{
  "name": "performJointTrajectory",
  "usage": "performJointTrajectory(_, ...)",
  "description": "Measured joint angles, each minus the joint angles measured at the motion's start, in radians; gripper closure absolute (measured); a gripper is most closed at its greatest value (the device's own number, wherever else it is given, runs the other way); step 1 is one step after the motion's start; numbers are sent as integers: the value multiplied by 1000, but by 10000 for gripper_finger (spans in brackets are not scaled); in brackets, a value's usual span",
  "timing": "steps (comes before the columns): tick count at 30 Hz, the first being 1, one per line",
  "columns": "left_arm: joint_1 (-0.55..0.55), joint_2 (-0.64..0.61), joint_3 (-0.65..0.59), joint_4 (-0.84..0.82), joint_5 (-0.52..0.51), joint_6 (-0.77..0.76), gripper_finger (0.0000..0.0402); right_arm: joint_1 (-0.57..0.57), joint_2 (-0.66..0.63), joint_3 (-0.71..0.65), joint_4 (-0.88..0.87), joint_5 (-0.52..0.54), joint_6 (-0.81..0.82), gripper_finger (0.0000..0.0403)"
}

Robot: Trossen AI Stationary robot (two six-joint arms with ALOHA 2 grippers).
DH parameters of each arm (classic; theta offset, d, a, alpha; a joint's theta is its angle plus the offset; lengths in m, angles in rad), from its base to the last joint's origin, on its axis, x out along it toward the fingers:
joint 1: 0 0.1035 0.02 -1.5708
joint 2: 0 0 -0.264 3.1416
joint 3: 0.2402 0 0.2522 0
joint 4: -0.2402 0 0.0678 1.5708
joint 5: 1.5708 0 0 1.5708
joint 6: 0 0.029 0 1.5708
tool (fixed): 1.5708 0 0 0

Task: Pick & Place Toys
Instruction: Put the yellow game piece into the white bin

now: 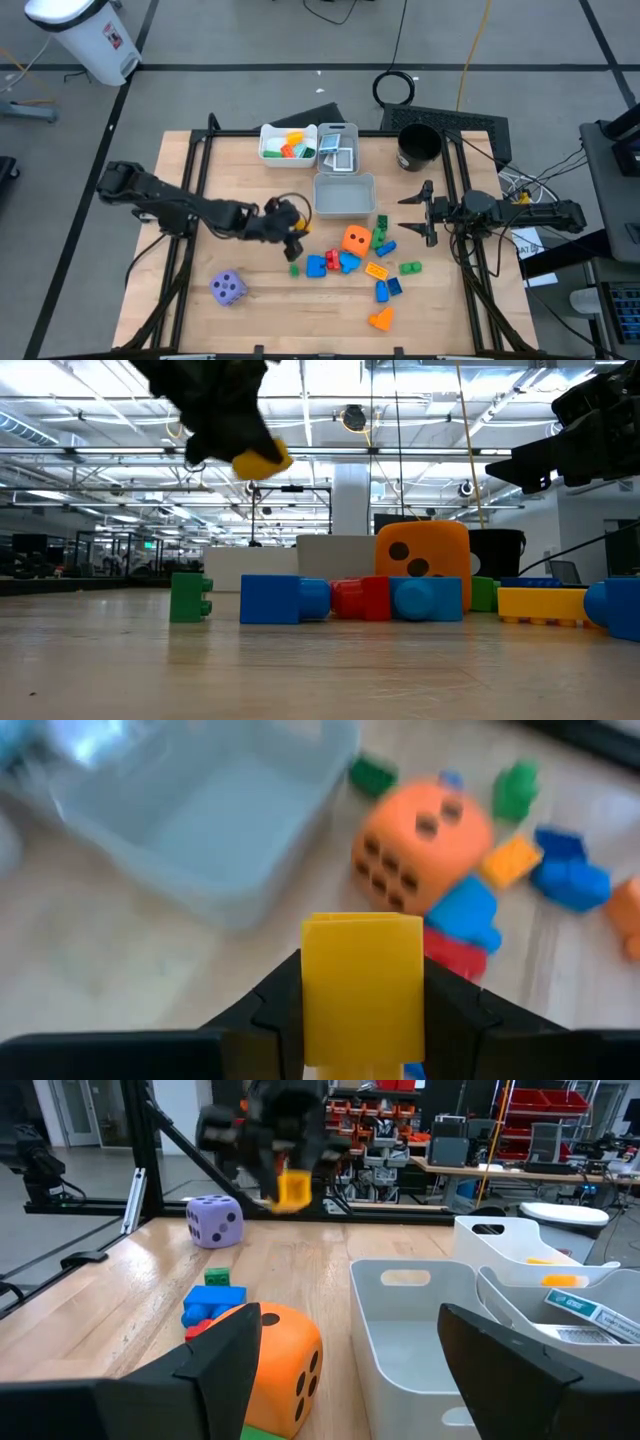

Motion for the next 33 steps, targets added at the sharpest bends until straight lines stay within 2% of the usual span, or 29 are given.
performJointTrajectory(8,122,-102,0,159,-16,176,260,0,0,0,0,0,0,124)
performJointTrajectory(19,264,-122,0,342,-15,374,259,0,0,0,0,0,0,124)
performJointTrajectory(33,523,-131,0,335,-14,366,259,0,0,0,0,0,0,124)
